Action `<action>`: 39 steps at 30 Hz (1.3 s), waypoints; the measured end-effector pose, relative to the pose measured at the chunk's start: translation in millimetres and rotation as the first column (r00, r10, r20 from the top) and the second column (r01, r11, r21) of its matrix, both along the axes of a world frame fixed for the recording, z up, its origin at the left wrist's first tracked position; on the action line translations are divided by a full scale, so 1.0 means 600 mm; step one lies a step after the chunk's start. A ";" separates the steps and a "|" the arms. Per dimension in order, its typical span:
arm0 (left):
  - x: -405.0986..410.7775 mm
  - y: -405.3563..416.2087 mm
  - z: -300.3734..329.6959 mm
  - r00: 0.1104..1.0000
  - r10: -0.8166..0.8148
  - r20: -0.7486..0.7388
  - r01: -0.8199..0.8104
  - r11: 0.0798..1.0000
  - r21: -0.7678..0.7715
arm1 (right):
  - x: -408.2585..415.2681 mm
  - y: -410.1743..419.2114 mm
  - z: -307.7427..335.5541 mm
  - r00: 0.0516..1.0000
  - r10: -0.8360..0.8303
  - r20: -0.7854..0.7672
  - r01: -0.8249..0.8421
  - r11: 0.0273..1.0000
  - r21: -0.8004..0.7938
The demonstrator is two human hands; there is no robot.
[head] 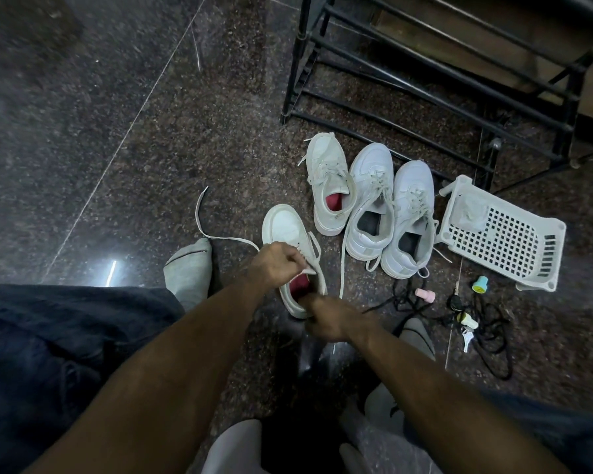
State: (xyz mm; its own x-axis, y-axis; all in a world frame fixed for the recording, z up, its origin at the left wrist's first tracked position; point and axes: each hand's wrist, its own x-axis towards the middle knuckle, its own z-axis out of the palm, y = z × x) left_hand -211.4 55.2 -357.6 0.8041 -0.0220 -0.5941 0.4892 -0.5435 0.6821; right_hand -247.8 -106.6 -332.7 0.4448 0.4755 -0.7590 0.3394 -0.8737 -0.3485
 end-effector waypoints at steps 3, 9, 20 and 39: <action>-0.042 -0.012 -0.004 0.967 0.242 0.082 -0.239 0.970 -0.046 | -0.032 0.001 0.005 0.995 -0.082 0.050 0.077 0.992 0.098; -0.087 -0.006 -0.012 0.944 0.329 0.001 -0.329 0.944 0.021 | -0.039 0.010 0.014 0.599 -0.760 0.253 0.610 0.637 0.471; -0.072 0.046 0.011 0.997 0.051 -0.056 -0.041 0.985 0.167 | 0.044 0.012 0.024 0.835 -0.481 0.268 0.452 0.876 0.167; -0.030 0.085 0.102 0.894 0.313 -0.320 -0.342 0.939 -0.037 | 0.089 -0.068 0.073 0.922 -0.386 0.019 0.384 0.920 0.082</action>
State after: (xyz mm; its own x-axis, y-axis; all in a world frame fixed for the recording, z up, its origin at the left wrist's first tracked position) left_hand -229.7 106.0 -296.2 0.5546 0.1469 -0.8191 0.8206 -0.2599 0.5090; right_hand -194.1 -147.3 -289.0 0.6301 0.3173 -0.7087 -0.0049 -0.9111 -0.4122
